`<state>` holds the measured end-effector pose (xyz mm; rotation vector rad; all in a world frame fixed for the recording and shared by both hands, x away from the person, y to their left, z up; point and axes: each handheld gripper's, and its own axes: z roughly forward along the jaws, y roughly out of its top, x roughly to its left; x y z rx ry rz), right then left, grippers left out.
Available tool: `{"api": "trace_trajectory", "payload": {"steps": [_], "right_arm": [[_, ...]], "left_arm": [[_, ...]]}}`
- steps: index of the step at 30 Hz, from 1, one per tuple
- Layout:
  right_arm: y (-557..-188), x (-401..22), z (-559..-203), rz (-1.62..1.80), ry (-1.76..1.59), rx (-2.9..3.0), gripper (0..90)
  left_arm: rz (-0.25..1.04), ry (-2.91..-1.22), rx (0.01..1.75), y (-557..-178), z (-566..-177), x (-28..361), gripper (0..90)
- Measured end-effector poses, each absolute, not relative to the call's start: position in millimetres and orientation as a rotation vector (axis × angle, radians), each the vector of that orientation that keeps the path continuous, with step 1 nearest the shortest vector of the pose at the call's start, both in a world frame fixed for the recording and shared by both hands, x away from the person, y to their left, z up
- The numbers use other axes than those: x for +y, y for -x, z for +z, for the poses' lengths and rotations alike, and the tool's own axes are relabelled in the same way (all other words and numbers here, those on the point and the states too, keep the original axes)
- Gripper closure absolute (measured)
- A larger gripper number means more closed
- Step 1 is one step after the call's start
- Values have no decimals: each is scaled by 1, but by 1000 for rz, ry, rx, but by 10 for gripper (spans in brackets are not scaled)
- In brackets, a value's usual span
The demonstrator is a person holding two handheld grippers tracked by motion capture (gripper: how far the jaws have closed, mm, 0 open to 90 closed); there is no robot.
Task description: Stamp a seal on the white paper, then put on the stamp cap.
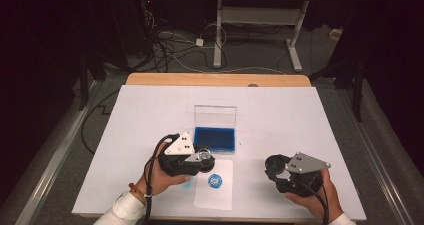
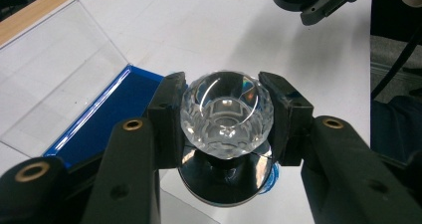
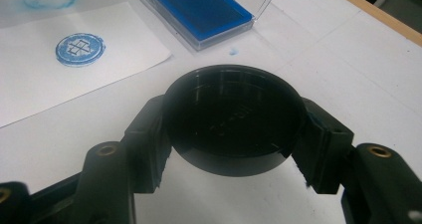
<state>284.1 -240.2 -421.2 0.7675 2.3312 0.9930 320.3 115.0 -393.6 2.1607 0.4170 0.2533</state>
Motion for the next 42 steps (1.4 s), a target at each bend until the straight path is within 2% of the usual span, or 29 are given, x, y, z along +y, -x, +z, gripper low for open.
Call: {"api": "trace_trajectory", "payload": {"steps": [42], "right_arm": [[-287, -221, -432, 1023, -727, 2404, 386]], "left_arm": [[291, -2075, 451, -317, -381, 139, 547]]}}
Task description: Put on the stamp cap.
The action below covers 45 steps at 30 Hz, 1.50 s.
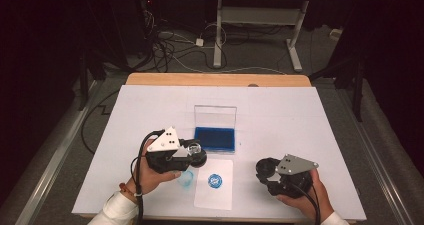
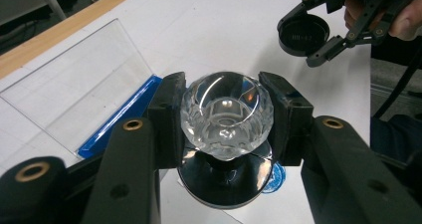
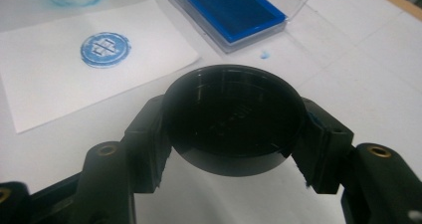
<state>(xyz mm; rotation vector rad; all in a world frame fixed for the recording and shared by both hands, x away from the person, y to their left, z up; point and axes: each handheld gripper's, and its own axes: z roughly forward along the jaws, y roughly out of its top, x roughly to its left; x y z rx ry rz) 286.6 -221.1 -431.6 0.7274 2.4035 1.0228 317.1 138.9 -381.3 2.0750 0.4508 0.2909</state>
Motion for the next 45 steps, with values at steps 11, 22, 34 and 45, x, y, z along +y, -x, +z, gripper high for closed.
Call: {"api": "trace_trajectory", "payload": {"steps": [11, 22, 34, 45], "right_arm": [[-288, -191, -439, 1069, -668, 2471, 386], [-291, -169, -445, 1109, -647, 2494, 386], [-296, -148, -440, 1165, -607, 2506, 387], [-299, -137, -438, 1175, -600, 2520, 387]], "left_arm": [[270, -2045, 424, -315, -375, 134, 547], [234, -2019, 388, -315, -368, 117, 547], [219, -2015, 350, -314, -365, 103, 548], [186, -2017, 316, -312, -367, 92, 547]]}}
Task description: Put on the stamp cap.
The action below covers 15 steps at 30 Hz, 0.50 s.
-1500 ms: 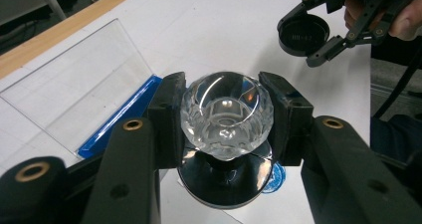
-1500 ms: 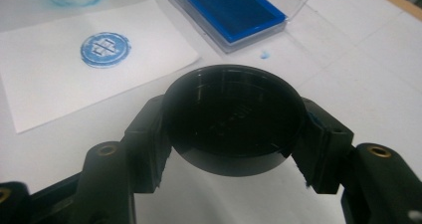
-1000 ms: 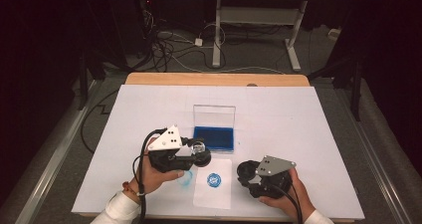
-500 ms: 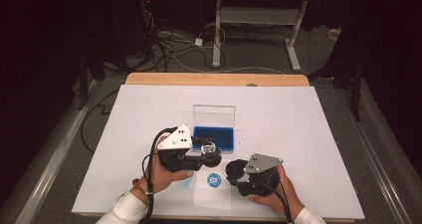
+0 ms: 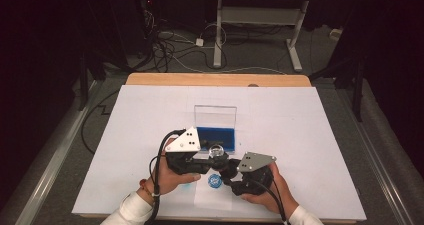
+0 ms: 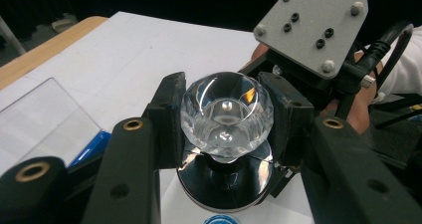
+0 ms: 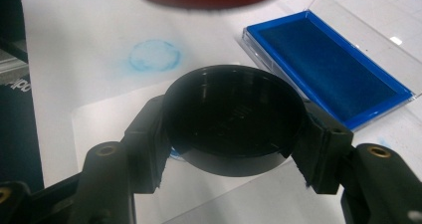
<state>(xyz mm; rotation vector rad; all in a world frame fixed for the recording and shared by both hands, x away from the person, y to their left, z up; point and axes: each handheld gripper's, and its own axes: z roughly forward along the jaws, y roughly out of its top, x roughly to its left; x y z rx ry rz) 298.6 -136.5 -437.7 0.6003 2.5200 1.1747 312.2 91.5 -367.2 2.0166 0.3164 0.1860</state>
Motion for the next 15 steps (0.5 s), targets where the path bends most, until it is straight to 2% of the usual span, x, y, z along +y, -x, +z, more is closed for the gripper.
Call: {"api": "trace_trajectory", "payload": {"steps": [15], "right_arm": [[-300, -134, -432, 1236, -611, 2520, 387]], "left_arm": [[145, -2034, 305, -315, -377, 80, 547]]}}
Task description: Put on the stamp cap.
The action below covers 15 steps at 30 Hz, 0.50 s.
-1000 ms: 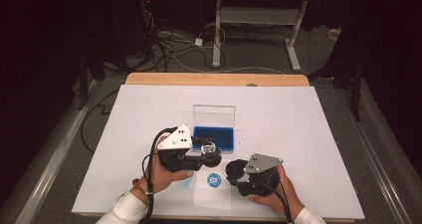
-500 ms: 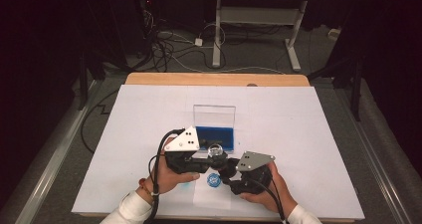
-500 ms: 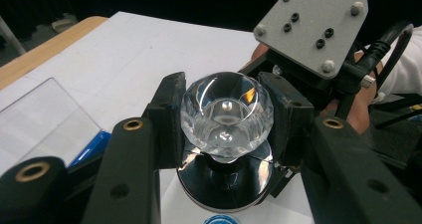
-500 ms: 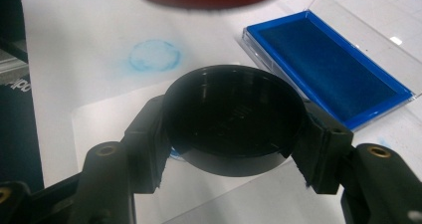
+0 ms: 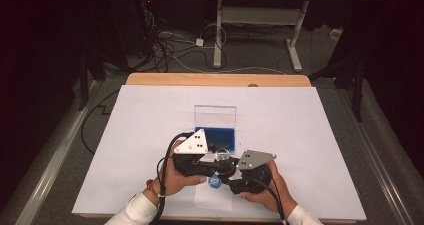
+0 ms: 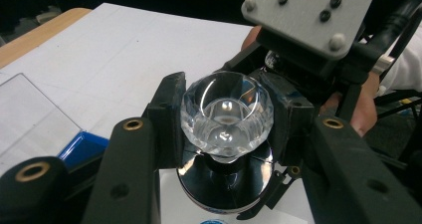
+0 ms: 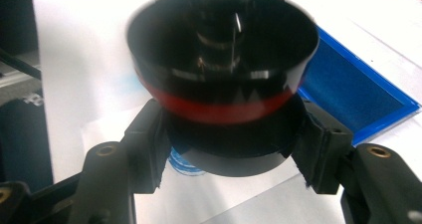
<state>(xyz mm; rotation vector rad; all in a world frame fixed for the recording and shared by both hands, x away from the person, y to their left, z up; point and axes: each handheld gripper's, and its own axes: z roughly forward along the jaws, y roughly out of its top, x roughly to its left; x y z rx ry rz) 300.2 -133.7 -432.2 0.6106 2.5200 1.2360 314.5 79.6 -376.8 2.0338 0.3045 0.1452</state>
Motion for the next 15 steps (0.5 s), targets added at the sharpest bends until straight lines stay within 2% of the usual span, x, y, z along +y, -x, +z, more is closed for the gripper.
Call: {"api": "trace_trajectory", "payload": {"steps": [15], "right_arm": [[-297, -135, -426, 1301, -618, 2516, 387]], "left_arm": [[108, -2007, 311, -317, -384, 80, 547]]}}
